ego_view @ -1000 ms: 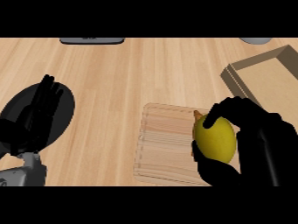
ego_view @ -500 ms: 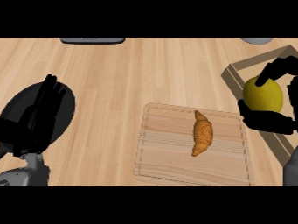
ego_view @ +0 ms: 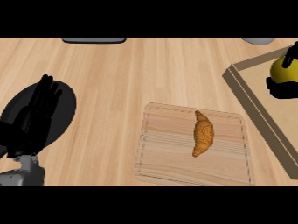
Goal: Pick the lemon from the cutting board and place it in the cardboard box
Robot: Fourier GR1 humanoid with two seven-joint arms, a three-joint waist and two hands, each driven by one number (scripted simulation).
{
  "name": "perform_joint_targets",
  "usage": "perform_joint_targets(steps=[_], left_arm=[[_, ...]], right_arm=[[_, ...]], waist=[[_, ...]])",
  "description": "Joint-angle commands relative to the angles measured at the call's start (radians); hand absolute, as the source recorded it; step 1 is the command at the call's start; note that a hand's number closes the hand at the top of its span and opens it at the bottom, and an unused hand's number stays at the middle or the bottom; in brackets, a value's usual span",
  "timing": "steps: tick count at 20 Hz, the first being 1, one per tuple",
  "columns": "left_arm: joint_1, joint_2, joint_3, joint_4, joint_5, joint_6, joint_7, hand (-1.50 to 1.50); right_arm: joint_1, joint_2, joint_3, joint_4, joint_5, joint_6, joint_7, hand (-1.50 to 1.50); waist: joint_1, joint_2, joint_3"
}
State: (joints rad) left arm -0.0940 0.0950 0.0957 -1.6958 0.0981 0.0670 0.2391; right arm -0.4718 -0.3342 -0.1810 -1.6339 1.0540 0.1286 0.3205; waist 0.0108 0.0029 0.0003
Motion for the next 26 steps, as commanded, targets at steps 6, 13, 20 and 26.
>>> perform_joint_targets(steps=[6,13,20,26], left_arm=[[-0.005,-0.004,0.004,0.023,0.005,-0.008,-0.024,0.0],[-0.058,-0.014,-0.011,0.03,-0.009,0.02,0.031,0.0],[-0.009,-0.016,-0.021,-0.032,-0.013,0.018,0.03,0.0],[-0.048,0.004,0.004,0.056,-0.011,0.0,-0.008,0.0]], right_arm=[[0.003,-0.171,0.031,0.377,0.109,0.084,-0.116,1.5],[-0.088,-0.155,-0.075,0.725,0.015,-0.071,-0.286,-1.5],[-0.143,-0.109,-0.204,0.666,-0.143,-0.343,-0.489,-1.5],[-0.213,-0.057,-0.334,0.652,-0.397,-0.214,-0.49,-1.5]], waist=[[0.012,0.007,-0.001],[0.006,0.004,0.001],[0.012,0.001,0.004],[-0.014,-0.001,0.0]])
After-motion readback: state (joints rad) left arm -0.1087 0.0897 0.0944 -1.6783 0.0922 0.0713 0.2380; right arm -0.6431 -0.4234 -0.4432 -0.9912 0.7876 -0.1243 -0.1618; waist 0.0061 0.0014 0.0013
